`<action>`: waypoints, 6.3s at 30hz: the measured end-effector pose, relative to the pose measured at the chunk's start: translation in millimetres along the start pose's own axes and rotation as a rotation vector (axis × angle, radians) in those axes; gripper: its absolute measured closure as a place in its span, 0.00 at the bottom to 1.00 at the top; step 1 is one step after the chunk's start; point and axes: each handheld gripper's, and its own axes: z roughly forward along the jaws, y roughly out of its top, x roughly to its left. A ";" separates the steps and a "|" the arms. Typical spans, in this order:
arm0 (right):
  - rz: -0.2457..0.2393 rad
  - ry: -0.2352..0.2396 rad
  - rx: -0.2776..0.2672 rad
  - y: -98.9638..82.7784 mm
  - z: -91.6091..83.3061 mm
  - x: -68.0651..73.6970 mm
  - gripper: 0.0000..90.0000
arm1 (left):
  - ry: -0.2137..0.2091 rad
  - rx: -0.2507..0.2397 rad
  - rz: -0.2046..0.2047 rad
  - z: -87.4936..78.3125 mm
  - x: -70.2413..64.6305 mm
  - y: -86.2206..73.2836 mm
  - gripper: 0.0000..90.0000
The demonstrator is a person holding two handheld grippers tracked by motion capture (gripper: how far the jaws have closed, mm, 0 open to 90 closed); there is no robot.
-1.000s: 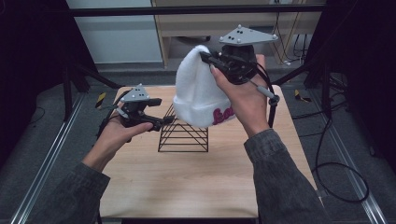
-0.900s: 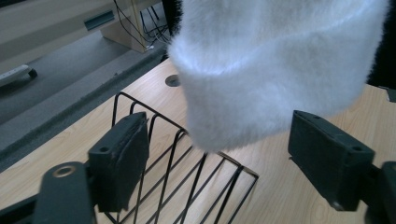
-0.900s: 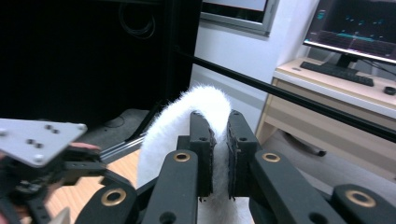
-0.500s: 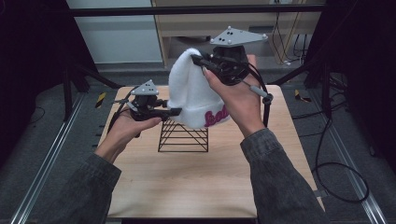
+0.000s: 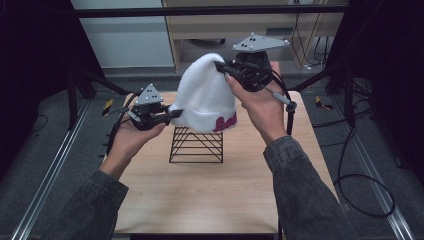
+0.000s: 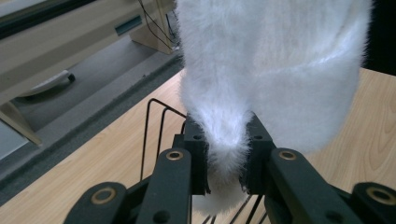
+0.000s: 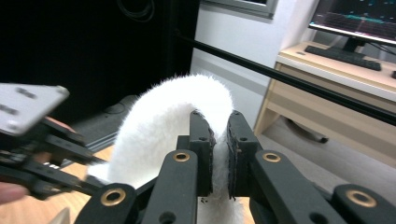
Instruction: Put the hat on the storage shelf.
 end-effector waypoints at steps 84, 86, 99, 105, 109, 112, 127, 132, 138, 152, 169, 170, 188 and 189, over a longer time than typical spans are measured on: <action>0.012 0.113 0.167 -67.1 61.9 22.4 0.90 | 0.011 0.073 -0.129 17.0 31.2 -93.2 0.84; 0.014 0.114 0.167 -68.4 61.7 22.7 0.90 | 0.011 0.077 -0.130 17.5 31.1 -93.6 0.84; 0.013 0.118 0.179 -72.3 60.9 23.7 0.90 | 0.003 0.084 -0.131 21.5 28.3 -98.1 0.83; 0.015 0.127 0.196 -78.7 62.5 25.5 0.89 | -0.012 0.079 -0.143 23.6 28.9 -106.8 0.83; 0.019 0.130 0.202 -82.5 62.6 25.8 0.89 | -0.012 0.087 -0.142 23.6 29.6 -110.1 0.83; 0.024 0.135 0.203 -86.2 63.9 27.0 0.90 | -0.012 0.093 -0.142 24.1 29.1 -112.9 0.83; 0.012 0.166 0.226 -88.7 69.6 37.3 0.90 | -0.032 0.108 -0.151 29.1 26.1 -127.2 0.83; 0.016 0.172 0.232 -92.1 70.4 39.1 0.90 | -0.035 0.116 -0.159 31.4 25.9 -132.2 0.83; 0.004 0.181 0.249 -95.1 71.0 41.8 0.90 | -0.037 0.122 -0.168 34.4 24.9 -136.1 0.83; 0.007 0.196 0.269 -102.8 74.2 45.5 0.91 | -0.043 0.132 -0.180 38.5 24.0 -145.3 0.83; 0.017 0.204 0.290 -111.2 78.3 49.7 0.90 | -0.043 0.145 -0.196 43.6 23.6 -153.1 0.83; 0.017 0.207 0.293 -112.3 78.6 50.1 0.90 | -0.044 0.144 -0.196 43.9 23.5 -154.0 0.83; 0.016 0.212 0.312 -115.9 81.7 53.4 0.88 | -0.046 0.148 -0.202 44.1 24.0 -159.8 0.81; 0.017 0.208 0.312 -116.0 81.7 53.3 0.86 | -0.044 0.146 -0.206 43.7 23.7 -160.0 0.80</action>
